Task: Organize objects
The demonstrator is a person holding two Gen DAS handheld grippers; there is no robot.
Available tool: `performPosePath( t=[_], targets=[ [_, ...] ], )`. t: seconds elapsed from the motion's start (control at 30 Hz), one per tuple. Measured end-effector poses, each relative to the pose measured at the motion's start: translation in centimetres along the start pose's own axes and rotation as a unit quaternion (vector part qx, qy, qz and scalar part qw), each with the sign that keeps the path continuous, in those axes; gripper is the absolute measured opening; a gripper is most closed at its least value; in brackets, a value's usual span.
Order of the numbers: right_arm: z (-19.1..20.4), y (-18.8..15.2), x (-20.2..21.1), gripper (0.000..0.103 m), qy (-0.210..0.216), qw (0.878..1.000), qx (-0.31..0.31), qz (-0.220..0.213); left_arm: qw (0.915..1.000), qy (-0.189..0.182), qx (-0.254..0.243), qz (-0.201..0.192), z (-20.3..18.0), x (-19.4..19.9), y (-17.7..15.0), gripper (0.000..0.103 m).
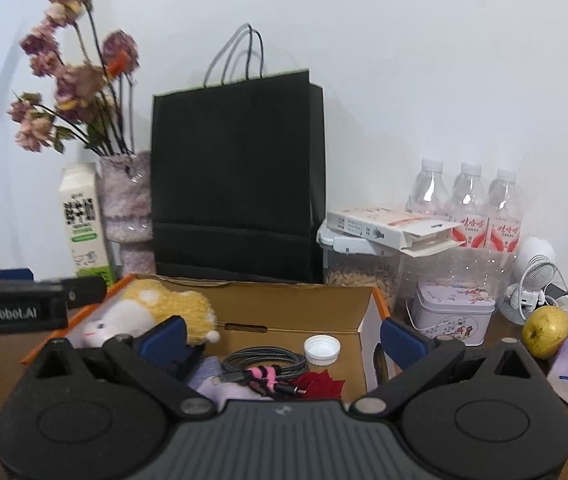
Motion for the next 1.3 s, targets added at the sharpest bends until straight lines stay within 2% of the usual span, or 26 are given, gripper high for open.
performPosePath(
  t=[0.37, 0.83, 1.0, 1.3],
  targets=[
    [1.3, -0.9, 9.0, 0.103, 0.02, 1.0, -0.016, 0.003, 0.9997, -0.012, -0.006, 0.018, -0.4, 9.1, -2.5, 0.103],
    [4.3, -4.6, 19.1, 0.103, 0.02, 0.999, -0.008, 0.026, 0.9991, -0.003, -0.01, 0.042, 1.1, 19.9, -6.9, 0.103],
    [5.4, -5.6, 21.5, 0.103, 0.02, 0.999, -0.004, 0.029, 0.9987, 0.003, -0.005, 0.051, 1.7, 21.8, -8.0, 0.103],
    [6.0, -6.3, 23.1, 0.103, 0.014, 0.999, 0.0, 0.033, 0.9986, 0.007, 0.0, 0.052, 2.2, 23.5, -8.6, 0.103]
  ],
)
Point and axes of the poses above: each gripper's, at about its wrist camera, not at the fingertips, and x roughly against the way its jaws point, z to its left, y to its top, the point moved 9 cm from there along -x, roughly the way its jaws point, and after that the axes turned 7 degrees about x, right-handed, at the moved point
